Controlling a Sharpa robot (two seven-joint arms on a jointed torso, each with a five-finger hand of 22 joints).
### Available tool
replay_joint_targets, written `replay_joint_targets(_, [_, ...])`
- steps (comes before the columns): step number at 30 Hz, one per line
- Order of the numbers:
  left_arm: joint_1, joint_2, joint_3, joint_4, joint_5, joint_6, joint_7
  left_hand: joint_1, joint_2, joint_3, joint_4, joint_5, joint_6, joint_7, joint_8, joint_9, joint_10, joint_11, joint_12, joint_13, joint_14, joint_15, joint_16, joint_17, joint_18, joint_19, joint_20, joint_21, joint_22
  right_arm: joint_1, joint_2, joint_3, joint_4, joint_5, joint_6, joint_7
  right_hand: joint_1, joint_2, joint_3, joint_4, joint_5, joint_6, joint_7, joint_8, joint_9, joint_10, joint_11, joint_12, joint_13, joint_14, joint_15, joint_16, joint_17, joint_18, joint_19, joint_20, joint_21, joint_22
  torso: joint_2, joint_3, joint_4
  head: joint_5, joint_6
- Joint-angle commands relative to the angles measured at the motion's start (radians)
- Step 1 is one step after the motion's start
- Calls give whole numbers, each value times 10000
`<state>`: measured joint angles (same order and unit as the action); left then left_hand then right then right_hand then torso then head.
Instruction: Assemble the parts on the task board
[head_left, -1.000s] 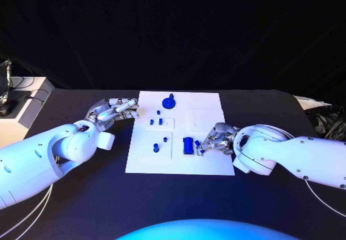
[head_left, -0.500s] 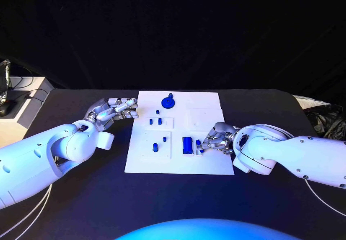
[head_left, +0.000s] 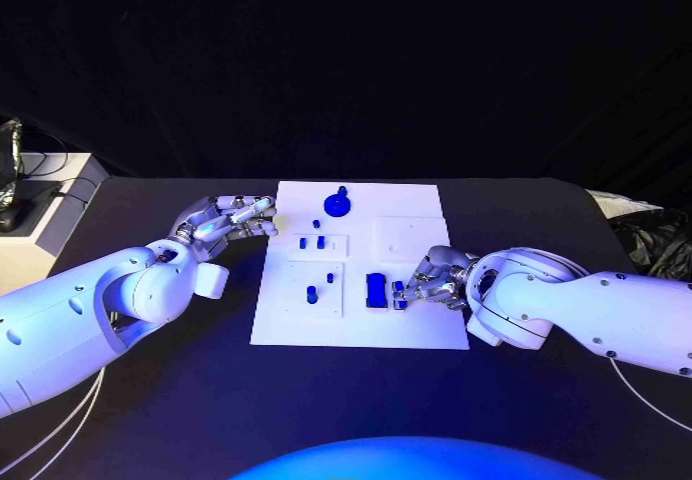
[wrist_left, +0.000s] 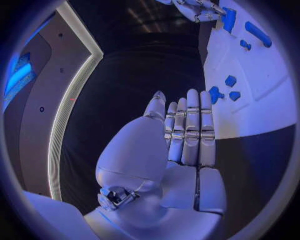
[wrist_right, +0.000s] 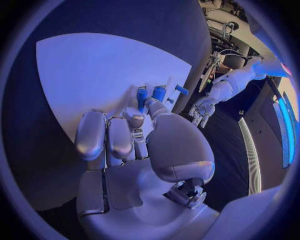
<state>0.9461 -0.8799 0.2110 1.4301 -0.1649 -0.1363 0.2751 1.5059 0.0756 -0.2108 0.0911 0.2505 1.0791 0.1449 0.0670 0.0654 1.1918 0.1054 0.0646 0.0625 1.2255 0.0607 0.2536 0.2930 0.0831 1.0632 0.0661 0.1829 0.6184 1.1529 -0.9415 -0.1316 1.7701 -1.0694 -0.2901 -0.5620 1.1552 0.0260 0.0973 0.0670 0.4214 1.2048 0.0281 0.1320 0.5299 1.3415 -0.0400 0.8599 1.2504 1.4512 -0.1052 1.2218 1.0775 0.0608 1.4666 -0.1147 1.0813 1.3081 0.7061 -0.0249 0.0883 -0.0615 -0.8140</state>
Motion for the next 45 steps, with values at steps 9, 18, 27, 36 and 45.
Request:
replay_joint_targets(9, [-9, 6, 6, 19, -32, 177, 15, -105, -15, 24, 73, -34, -56, 31, -14, -8, -86, 15, -5, -2, -86, -2, -34, -18, -79, 26, 67, -57, -83, -17, 8, -2, 91, -23, 278, 235, -126, -14, 1768, -1881, -49, 97, -106, 54, -120, 141, -167, -58, 25, 12, -47, -71, 10, 39, 524, -84, 15, 1454, -1, -5, 2, 1, -24])
replay_joint_targets(18, [-9, -2, 6, 25, -32, 166, 10, -115, -18, 22, 83, -32, -63, 36, -15, -9, -89, 18, -5, -2, -87, 0, -33, -19, -81, 25, 68, -59, -96, -18, 19, -2, -21, 59, -331, 223, -862, -232, -36, -665, -1108, 116, -17, -138, -510, 12, -81, -173, 18, 16, 25, -127, -49, 74, 525, -35, -128, 1422, -1, -12, 3, 9, -12])
replay_joint_targets(27, [-9, -7, 6, 26, -32, 155, 6, -123, -31, 18, 91, -31, -86, 42, -17, -9, -118, 27, -7, -2, -97, 7, -38, -24, -81, 24, 72, -62, -115, -18, 43, -2, -75, 217, -585, 350, -703, -157, -2462, 512, -1317, 153, 47, -236, -866, -64, -16, -225, -99, 6, 68, -151, -67, 113, 536, 28, -181, 1420, 4, -8, -3, 9, -20])
replay_joint_targets(36, [-10, -2, 6, 15, -32, 156, 6, -123, -31, 18, 91, -31, -86, 42, -17, -9, -118, 27, -7, -2, -97, 7, -38, -24, -81, 24, 72, -62, -115, -18, 37, -2, -53, 294, -720, 481, -626, -109, -2689, 734, -1422, 146, 49, -199, -906, -81, -16, -219, -144, 6, 68, -159, -73, 117, 539, 31, -199, 1417, 3, -8, 0, -5, -26])
replay_joint_targets(45, [-10, 6, 6, 3, -32, 168, 7, -123, -31, 18, 91, -31, -86, 42, -17, -9, -118, 27, -7, -2, -97, 7, -38, -24, -81, 24, 72, -62, -115, -18, -32, -2, -31, 242, -760, 463, -390, 266, -2636, 495, -1021, 191, 20, -125, -889, -41, -41, -156, -144, 13, 49, -150, -65, 105, 548, 16, -152, 1429, -1, -6, 3, -14, -49])
